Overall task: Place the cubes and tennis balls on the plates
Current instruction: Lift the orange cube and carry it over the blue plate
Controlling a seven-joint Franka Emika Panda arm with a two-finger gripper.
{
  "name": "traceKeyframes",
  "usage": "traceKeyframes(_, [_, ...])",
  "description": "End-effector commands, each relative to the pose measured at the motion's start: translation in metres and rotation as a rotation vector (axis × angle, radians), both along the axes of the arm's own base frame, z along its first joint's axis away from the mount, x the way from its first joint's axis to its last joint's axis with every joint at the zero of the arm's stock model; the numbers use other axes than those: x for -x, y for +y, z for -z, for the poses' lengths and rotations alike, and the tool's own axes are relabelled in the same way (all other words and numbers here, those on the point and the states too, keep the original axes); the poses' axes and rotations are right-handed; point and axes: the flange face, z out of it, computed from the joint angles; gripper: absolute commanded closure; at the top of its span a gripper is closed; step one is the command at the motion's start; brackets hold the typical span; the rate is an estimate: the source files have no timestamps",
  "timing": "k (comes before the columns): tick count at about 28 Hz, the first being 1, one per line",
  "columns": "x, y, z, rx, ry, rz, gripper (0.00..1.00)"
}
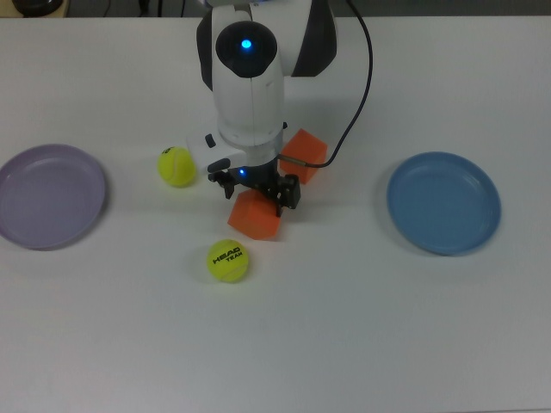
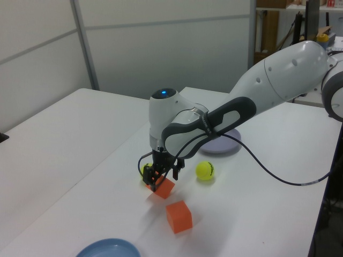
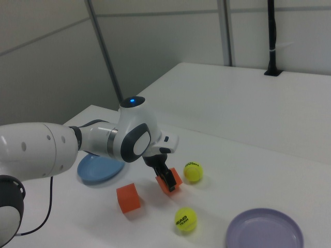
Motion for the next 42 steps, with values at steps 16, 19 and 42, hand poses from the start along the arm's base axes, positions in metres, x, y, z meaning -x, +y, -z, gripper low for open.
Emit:
traceKeyframes(16, [-0.003,-0.001,0.009,0.028,-0.031,-0.017,1.00])
traceKeyframes(19, [-0.002,0.000,0.001,0.027,-0.042,-0.025,1.00])
traceKeyframes(42, [0.098,0.183,-0.115,-0.066,-0.151,-0.267,1.00])
